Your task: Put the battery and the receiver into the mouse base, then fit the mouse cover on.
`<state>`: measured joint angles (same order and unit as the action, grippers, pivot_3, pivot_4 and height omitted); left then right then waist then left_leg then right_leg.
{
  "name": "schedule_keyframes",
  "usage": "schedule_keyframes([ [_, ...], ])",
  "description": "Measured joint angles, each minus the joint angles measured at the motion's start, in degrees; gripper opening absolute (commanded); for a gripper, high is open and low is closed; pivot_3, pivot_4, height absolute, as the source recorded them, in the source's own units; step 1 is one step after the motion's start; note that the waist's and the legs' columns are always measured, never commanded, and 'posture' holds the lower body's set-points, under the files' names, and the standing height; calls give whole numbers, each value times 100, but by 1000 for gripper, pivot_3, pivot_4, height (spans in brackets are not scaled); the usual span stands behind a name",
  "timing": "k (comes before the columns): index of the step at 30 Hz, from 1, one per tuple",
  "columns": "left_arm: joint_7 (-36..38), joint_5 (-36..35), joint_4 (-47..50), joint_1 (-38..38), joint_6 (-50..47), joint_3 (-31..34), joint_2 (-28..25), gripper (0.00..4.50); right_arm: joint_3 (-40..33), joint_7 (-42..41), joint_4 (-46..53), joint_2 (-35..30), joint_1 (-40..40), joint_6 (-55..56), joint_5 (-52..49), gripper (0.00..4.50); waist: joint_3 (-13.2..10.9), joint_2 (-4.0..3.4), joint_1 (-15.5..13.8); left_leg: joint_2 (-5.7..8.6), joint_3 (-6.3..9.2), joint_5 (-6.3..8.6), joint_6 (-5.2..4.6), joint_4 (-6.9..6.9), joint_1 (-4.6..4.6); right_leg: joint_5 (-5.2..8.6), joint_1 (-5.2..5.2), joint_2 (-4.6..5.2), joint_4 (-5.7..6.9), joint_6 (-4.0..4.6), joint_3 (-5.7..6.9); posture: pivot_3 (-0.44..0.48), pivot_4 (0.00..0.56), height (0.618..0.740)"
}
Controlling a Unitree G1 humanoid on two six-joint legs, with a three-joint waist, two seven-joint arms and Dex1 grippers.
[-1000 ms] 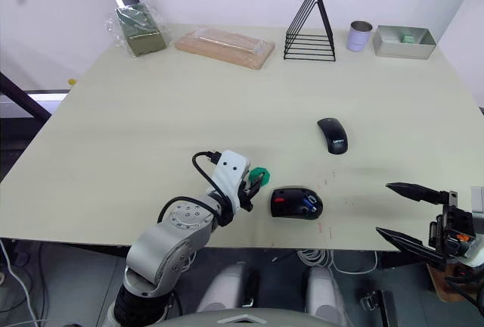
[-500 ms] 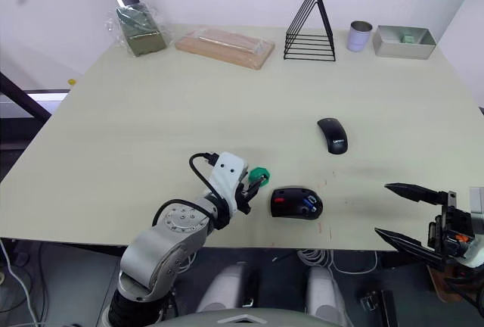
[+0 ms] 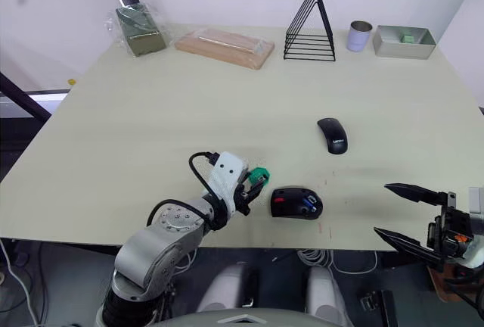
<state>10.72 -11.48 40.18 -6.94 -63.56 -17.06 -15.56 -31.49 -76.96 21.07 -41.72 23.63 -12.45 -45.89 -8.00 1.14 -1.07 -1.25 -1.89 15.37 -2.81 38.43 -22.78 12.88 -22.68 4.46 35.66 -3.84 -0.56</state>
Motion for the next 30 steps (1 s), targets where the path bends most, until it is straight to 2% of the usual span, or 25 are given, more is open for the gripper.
schedule_keyframes([
  [11,814,-218,-354,-191,589,81,-576,2120,0,55,52,2,82,-67,-6,4500,0,0,1,0,-1,0,0,0,0,0,-1,0,0,0,0,0,150,740],
  [30,1457,-136,-1195,-233,1610,58,-891,2120,-69,103,233,10,375,-73,-115,4500,-1,0,-3,-1,-1,0,0,-1,-1,0,-2,2,0,0,1,0,150,740],
])
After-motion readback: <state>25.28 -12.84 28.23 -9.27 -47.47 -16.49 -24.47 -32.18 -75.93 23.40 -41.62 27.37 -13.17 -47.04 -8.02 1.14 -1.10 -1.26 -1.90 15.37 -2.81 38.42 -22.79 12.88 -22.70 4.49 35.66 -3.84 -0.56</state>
